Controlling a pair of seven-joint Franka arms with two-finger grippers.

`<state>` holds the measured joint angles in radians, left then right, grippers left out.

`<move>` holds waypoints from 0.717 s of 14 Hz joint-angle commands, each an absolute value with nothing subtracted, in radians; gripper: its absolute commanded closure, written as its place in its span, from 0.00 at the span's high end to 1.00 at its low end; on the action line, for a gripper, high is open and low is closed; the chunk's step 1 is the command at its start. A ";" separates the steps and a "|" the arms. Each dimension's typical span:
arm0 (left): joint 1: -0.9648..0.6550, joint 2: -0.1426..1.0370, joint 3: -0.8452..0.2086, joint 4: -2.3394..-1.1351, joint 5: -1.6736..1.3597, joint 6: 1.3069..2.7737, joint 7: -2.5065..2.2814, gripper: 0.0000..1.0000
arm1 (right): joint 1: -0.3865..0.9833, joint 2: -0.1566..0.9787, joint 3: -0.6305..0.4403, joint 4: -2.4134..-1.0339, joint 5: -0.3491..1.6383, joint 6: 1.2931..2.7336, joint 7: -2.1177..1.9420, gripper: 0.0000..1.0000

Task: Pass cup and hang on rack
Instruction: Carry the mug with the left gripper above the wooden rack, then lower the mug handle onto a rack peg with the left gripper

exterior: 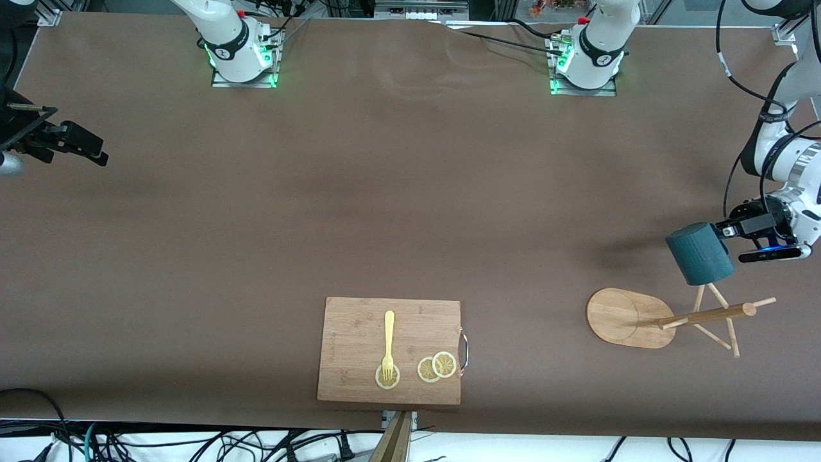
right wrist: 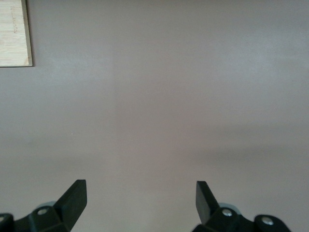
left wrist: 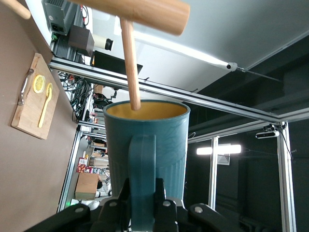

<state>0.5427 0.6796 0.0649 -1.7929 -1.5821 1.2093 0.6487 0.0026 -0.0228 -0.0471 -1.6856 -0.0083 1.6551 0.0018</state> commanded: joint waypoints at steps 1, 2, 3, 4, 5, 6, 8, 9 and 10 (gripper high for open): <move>0.548 0.725 0.060 -1.735 -1.601 1.207 0.611 0.00 | 0.006 -0.017 -0.046 -1.663 -0.009 1.644 0.015 1.00; 0.549 0.727 0.061 -1.733 -1.597 1.206 0.606 0.00 | 0.006 -0.017 -0.046 -1.663 -0.009 1.643 0.015 1.00; 0.558 0.729 0.061 -1.733 -1.595 1.204 0.600 0.00 | 0.006 -0.015 -0.046 -1.663 -0.009 1.643 0.015 1.00; 0.558 0.732 0.061 -1.733 -1.594 1.204 0.598 0.00 | 0.006 -0.017 -0.046 -1.663 -0.009 1.643 0.015 1.00; 0.558 0.738 0.061 -1.732 -1.592 1.206 0.594 0.00 | 0.006 -0.015 -0.046 -1.663 -0.009 1.643 0.015 1.00; 0.558 0.739 0.061 -1.732 -1.592 1.206 0.575 0.00 | 0.006 -0.015 -0.046 -1.663 -0.009 1.643 0.015 1.00; 0.558 0.749 0.061 -1.714 -1.592 1.206 0.563 0.00 | 0.006 -0.015 -0.046 -1.663 -0.009 1.643 0.015 1.00; 0.558 0.767 0.061 -1.694 -1.592 1.207 0.561 0.00 | 0.006 -0.015 -0.046 -1.663 -0.009 1.643 0.015 1.00; 0.558 0.779 0.061 -1.678 -1.592 1.207 0.546 0.00 | 0.006 -0.017 -0.046 -1.663 -0.009 1.643 0.015 1.00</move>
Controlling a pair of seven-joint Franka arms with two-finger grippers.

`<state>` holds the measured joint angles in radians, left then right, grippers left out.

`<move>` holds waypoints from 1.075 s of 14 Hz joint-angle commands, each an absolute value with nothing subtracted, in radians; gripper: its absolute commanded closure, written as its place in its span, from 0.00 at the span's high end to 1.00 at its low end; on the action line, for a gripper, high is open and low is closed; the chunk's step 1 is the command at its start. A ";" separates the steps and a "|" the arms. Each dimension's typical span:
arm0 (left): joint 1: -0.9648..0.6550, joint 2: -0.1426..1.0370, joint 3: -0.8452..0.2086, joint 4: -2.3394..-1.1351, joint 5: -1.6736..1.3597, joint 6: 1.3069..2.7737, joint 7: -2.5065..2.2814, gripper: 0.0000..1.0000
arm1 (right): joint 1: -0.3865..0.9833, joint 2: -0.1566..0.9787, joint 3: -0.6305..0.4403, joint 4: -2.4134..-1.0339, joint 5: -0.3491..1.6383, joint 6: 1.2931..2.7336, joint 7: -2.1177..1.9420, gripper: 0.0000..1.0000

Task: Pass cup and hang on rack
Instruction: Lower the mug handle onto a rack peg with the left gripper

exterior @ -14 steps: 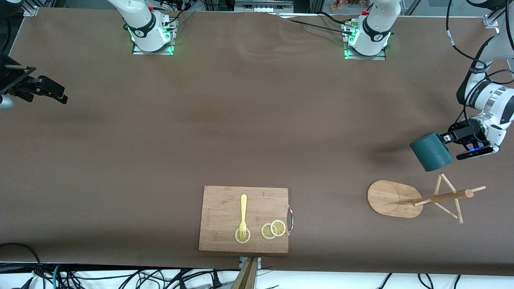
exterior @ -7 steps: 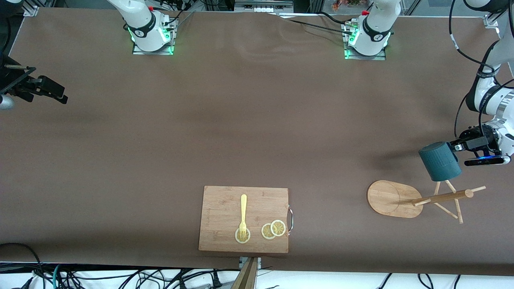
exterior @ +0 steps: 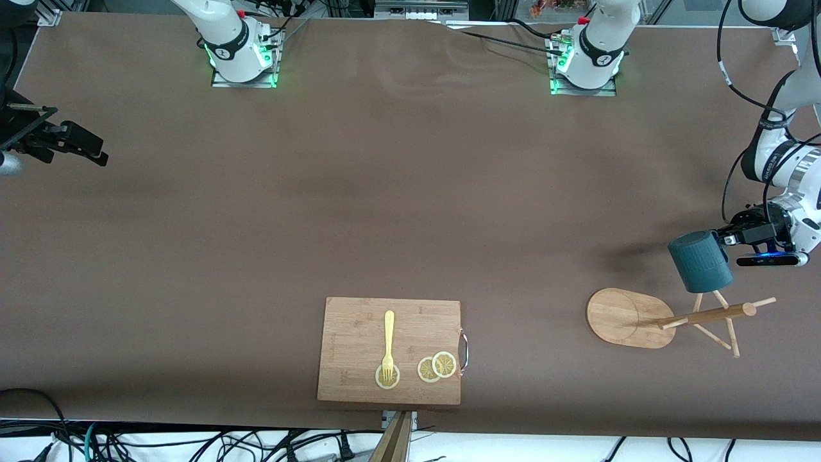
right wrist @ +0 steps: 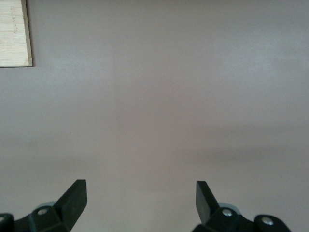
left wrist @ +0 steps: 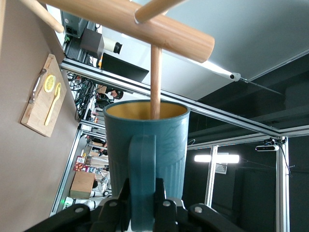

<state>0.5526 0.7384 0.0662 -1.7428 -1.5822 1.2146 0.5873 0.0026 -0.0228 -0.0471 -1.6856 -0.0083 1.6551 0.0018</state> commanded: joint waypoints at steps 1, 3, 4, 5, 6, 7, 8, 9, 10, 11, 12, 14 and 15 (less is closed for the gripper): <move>0.558 0.799 0.061 -1.655 -1.595 1.206 0.511 0.00 | 0.006 -0.017 -0.046 -1.663 -0.009 1.643 0.015 1.00; 0.560 0.833 0.061 -1.591 -1.603 1.206 0.421 0.00 | 0.006 -0.017 -0.046 -1.663 -0.009 1.641 0.015 1.00; 0.560 0.842 0.060 -1.569 -1.605 1.206 0.396 0.00 | 0.006 -0.017 -0.046 -1.663 -0.009 1.643 0.015 1.00; 0.560 0.847 0.060 -1.562 -1.605 1.206 0.391 0.00 | 0.006 -0.017 -0.046 -1.663 -0.009 1.641 0.015 1.00; 0.560 0.850 0.060 -1.560 -1.605 1.206 0.390 0.00 | 0.006 -0.017 -0.046 -1.663 -0.009 1.638 0.015 1.00; 0.560 0.859 0.060 -1.559 -1.605 1.206 0.390 0.00 | 0.006 -0.017 -0.046 -1.663 -0.009 1.638 0.015 1.00; 0.560 0.870 0.060 -1.542 -1.605 1.207 0.390 0.00 | 0.006 -0.017 -0.046 -1.663 -0.009 1.638 0.015 1.00; 0.560 0.882 0.060 -1.526 -1.605 1.207 0.390 0.00 | 0.006 -0.015 -0.046 -1.663 -0.009 1.638 0.015 1.00; 0.560 0.885 0.060 -1.516 -1.603 1.207 0.385 0.00 | 0.006 -0.017 -0.046 -1.663 -0.009 1.638 0.015 1.00; 0.560 0.890 0.060 -1.514 -1.603 1.209 0.384 0.00 | 0.006 -0.017 -0.046 -1.663 -0.009 1.638 0.015 1.00; 0.560 0.893 0.060 -1.503 -1.603 1.209 0.382 0.00 | 0.006 -0.017 -0.046 -1.663 -0.009 1.637 0.015 1.00; 0.560 0.894 0.060 -1.502 -1.603 1.210 0.382 0.00 | 0.006 -0.017 -0.046 -1.664 -0.009 1.635 0.014 1.00; 0.560 0.894 0.060 -1.499 -1.603 1.210 0.383 0.00 | 0.005 -0.017 -0.046 -1.664 -0.009 1.635 0.015 1.00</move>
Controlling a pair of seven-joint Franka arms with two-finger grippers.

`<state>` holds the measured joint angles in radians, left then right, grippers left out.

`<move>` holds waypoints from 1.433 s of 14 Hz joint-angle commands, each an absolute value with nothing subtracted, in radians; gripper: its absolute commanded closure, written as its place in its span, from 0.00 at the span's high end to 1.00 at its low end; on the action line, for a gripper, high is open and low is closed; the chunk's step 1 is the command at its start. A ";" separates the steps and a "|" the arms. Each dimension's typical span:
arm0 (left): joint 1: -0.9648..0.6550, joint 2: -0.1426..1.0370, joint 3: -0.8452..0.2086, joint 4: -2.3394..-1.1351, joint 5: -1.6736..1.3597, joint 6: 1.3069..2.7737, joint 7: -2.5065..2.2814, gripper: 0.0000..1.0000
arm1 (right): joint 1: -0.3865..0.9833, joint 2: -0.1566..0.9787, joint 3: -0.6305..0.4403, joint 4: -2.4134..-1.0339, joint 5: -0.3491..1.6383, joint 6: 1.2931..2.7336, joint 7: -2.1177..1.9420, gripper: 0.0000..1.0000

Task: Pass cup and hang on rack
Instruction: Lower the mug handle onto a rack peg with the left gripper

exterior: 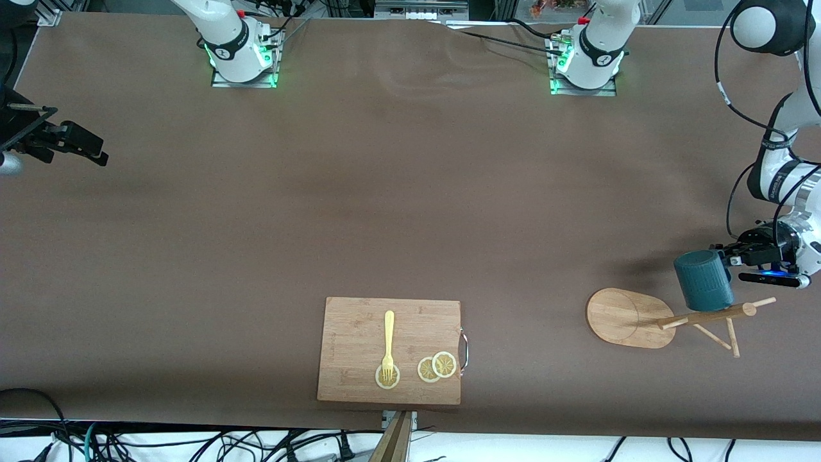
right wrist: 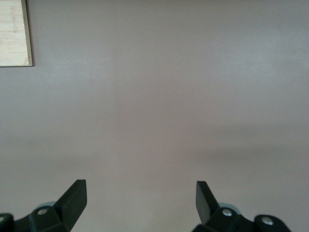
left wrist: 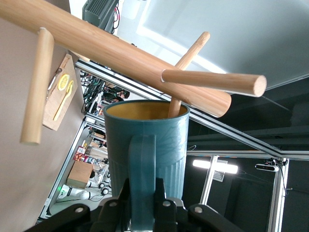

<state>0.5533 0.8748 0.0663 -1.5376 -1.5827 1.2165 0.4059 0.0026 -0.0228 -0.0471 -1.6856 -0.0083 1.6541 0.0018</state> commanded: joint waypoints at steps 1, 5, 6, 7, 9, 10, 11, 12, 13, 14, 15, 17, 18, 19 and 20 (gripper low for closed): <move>0.560 0.900 0.061 -1.484 -1.601 1.210 0.383 0.00 | 0.006 -0.017 -0.046 -1.664 -0.009 1.635 0.015 1.00; 0.560 0.914 0.061 -1.462 -1.601 1.210 0.383 0.00 | 0.006 -0.015 -0.046 -1.664 -0.009 1.637 0.015 1.00; 0.560 0.914 0.061 -1.462 -1.601 1.212 0.383 0.00 | 0.006 -0.015 -0.046 -1.664 -0.009 1.640 0.015 1.00; 0.560 0.916 0.061 -1.462 -1.601 1.212 0.385 0.00 | 0.006 -0.015 -0.046 -1.664 -0.009 1.641 0.015 1.00; 0.560 0.922 0.061 -1.462 -1.600 1.223 0.390 0.00 | 0.006 -0.012 -0.046 -1.664 -0.009 1.643 0.015 1.00; 0.560 0.922 0.061 -1.462 -1.600 1.223 0.390 0.00 | 0.006 -0.009 -0.046 -1.664 -0.008 1.644 0.015 1.00; 0.560 0.925 0.061 -1.463 -1.598 1.223 0.394 0.16 | 0.006 -0.009 -0.046 -1.664 -0.005 1.644 0.015 1.00; 0.561 0.930 0.061 -1.463 -1.598 1.223 0.397 0.24 | 0.006 -0.009 -0.046 -1.664 -0.005 1.643 0.015 1.00; 0.561 0.931 0.061 -1.462 -1.597 1.223 0.399 0.26 | 0.006 -0.009 -0.046 -1.664 -0.005 1.644 0.015 1.00; 0.563 0.931 0.061 -1.462 -1.597 1.221 0.399 0.30 | 0.006 -0.009 -0.046 -1.664 -0.005 1.644 0.015 1.00; 0.564 0.931 0.061 -1.463 -1.595 1.221 0.399 0.58 | 0.006 -0.009 -0.046 -1.664 -0.005 1.644 0.015 1.00; 0.569 0.928 0.061 -1.463 -1.589 1.220 0.455 1.00 | 0.006 -0.009 -0.046 -1.664 -0.005 1.644 0.015 1.00; 0.572 0.927 0.063 -1.463 -1.586 1.220 0.466 1.00 | 0.006 -0.009 -0.046 -1.664 -0.005 1.644 0.015 1.00; 0.577 0.927 0.064 -1.463 -1.586 1.216 0.469 1.00 | 0.006 -0.009 -0.046 -1.664 -0.003 1.644 0.015 1.00; 0.584 0.927 0.066 -1.463 -1.571 1.213 0.472 1.00 | 0.006 -0.009 -0.046 -1.664 -0.005 1.644 0.015 1.00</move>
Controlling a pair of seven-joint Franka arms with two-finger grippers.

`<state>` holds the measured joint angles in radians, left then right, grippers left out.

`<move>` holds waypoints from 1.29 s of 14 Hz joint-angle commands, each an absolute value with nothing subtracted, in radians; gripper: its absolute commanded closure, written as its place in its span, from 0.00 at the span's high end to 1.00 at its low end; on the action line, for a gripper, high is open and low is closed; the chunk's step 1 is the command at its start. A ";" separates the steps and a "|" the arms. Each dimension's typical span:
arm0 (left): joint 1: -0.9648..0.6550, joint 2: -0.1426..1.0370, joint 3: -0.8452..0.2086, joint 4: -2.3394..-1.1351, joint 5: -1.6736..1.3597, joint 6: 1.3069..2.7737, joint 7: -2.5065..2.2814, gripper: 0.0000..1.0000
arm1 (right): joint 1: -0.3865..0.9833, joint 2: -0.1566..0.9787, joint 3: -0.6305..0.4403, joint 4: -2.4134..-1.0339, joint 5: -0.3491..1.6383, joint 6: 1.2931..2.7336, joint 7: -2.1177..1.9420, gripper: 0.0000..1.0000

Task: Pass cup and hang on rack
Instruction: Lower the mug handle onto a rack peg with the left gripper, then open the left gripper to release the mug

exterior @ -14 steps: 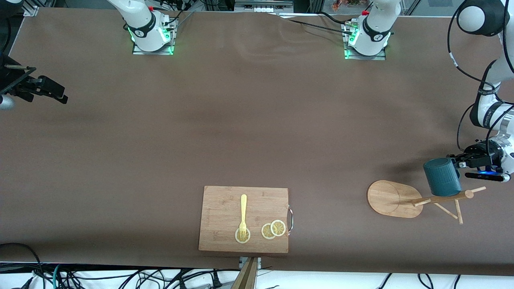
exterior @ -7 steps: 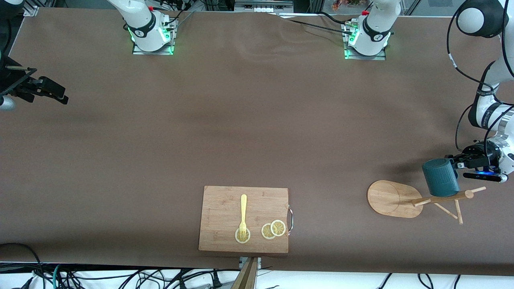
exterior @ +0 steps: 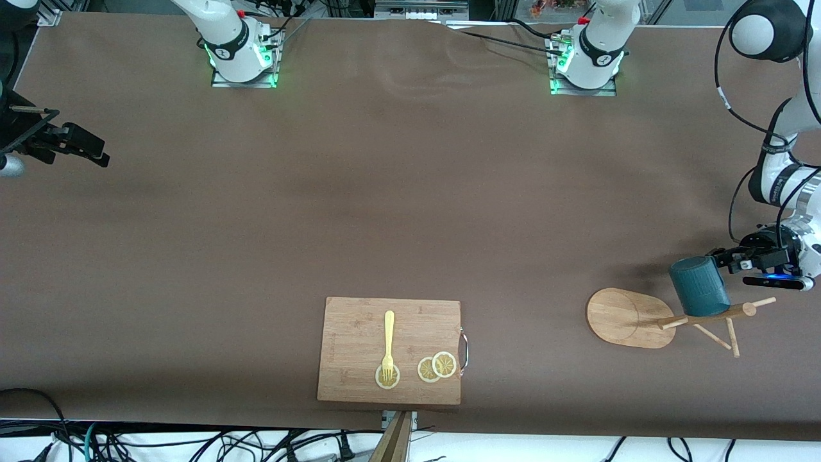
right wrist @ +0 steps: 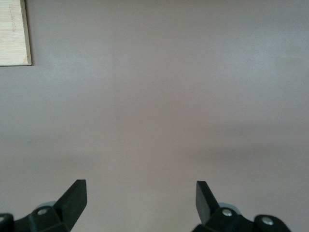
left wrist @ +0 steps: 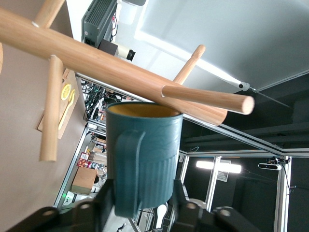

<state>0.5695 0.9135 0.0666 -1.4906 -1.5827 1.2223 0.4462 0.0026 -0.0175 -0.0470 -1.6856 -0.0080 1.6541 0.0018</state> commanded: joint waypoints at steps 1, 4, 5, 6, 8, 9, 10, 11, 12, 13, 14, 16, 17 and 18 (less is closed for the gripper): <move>0.591 0.922 0.066 -1.463 -1.546 1.213 0.472 1.00 | 0.006 -0.009 -0.046 -1.664 -0.003 1.644 0.015 1.00; 0.617 0.891 0.067 -1.470 -1.470 1.219 0.555 1.00 | 0.006 -0.009 -0.046 -1.664 -0.003 1.644 0.015 1.00; 0.626 0.873 0.069 -1.474 -1.430 1.223 0.586 1.00 | 0.006 -0.009 -0.046 -1.664 -0.003 1.644 0.015 1.00; 0.633 0.847 0.071 -1.477 -1.392 1.230 0.597 1.00 | 0.006 -0.009 -0.046 -1.664 -0.003 1.644 0.015 1.00; 0.650 0.790 0.074 -1.483 -1.310 1.258 0.626 1.00 | 0.006 -0.009 -0.046 -1.664 -0.003 1.644 0.015 1.00; 0.650 0.757 0.072 -1.494 -1.261 1.290 0.647 1.00 | 0.006 -0.009 -0.046 -1.664 -0.003 1.643 0.015 1.00; 0.650 0.709 0.072 -1.518 -1.214 1.334 0.663 1.00 | 0.006 -0.009 -0.046 -1.664 -0.003 1.644 0.015 1.00; 0.649 0.660 0.074 -1.563 -1.185 1.379 0.664 1.00 | 0.006 -0.009 -0.046 -1.664 -0.003 1.644 0.015 1.00; 0.647 0.606 0.077 -1.627 -1.155 1.434 0.667 1.00 | 0.006 -0.009 -0.046 -1.664 -0.003 1.644 0.015 1.00; 0.644 0.556 0.078 -1.679 -1.129 1.515 0.672 1.00 | 0.006 -0.009 -0.046 -1.664 -0.003 1.644 0.015 1.00; 0.640 0.498 0.078 -1.712 -1.086 1.569 0.702 1.00 | 0.006 -0.009 -0.045 -1.664 -0.003 1.644 0.015 1.00; 0.594 0.389 0.081 -1.713 -0.912 1.615 0.719 1.00 | 0.006 -0.009 -0.046 -1.664 -0.003 1.644 0.014 1.00; 0.574 0.344 0.081 -1.715 -0.846 1.638 0.721 1.00 | 0.006 -0.009 -0.046 -1.664 -0.003 1.643 0.014 1.00; 0.551 0.294 0.081 -1.715 -0.780 1.649 0.716 1.00 | 0.006 -0.009 -0.046 -1.664 -0.003 1.643 0.015 1.00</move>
<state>0.6054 0.4341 0.0722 -1.6426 -0.8870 1.5895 0.6940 0.0029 -0.0173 -0.0456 -1.6856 -0.0077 1.6544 0.0018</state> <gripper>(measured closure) 0.000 0.000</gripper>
